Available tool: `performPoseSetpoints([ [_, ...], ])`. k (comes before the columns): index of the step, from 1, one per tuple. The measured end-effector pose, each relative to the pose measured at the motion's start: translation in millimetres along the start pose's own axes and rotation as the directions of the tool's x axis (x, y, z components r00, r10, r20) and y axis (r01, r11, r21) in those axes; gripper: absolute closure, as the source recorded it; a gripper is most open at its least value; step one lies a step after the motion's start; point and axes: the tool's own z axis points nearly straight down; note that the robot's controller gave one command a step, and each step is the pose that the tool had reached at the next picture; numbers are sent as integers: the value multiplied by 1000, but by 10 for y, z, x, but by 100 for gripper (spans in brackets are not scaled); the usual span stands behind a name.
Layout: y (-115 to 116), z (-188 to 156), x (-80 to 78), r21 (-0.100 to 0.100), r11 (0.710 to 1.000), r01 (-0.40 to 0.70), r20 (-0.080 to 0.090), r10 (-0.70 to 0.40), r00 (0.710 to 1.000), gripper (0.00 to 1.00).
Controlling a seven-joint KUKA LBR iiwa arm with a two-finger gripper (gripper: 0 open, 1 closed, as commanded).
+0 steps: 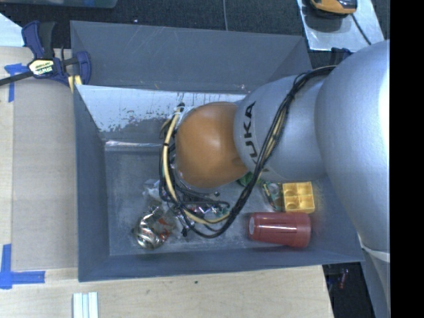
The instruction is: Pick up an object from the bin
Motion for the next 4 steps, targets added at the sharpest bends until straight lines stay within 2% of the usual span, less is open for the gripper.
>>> performPoseSetpoints([
  [1, 26, 39, -112, -1, 996, -93, 0, 93, 996, 100],
  [2, 25, 40, -111, -1, 996, -93, 0, 93, 996, 100],
  [4, 22, -325, -117, 0, 996, -94, 3, 94, 996, 100],
])
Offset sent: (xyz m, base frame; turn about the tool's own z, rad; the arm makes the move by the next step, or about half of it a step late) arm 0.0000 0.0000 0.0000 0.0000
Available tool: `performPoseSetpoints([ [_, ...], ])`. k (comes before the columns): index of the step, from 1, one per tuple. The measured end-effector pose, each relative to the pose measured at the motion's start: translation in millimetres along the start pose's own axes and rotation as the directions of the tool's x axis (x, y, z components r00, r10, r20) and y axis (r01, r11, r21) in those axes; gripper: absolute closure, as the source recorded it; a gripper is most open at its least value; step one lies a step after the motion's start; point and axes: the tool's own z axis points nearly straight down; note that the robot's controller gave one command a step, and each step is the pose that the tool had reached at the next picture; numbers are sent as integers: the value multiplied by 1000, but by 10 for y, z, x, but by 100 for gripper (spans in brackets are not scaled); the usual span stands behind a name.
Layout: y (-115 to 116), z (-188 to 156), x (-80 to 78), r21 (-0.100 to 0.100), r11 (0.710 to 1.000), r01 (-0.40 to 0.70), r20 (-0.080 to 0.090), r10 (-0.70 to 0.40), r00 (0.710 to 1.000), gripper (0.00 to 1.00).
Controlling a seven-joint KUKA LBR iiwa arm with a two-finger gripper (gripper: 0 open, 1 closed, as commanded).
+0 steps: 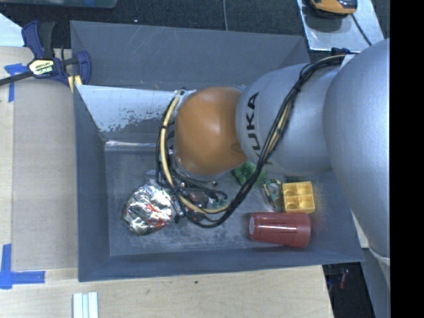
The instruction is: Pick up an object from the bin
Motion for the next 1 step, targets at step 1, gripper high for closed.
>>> performPoseSetpoints([
  [1, -1, -128, 0, 0, 1000, -1, 1, 1, 1000, 100],
])
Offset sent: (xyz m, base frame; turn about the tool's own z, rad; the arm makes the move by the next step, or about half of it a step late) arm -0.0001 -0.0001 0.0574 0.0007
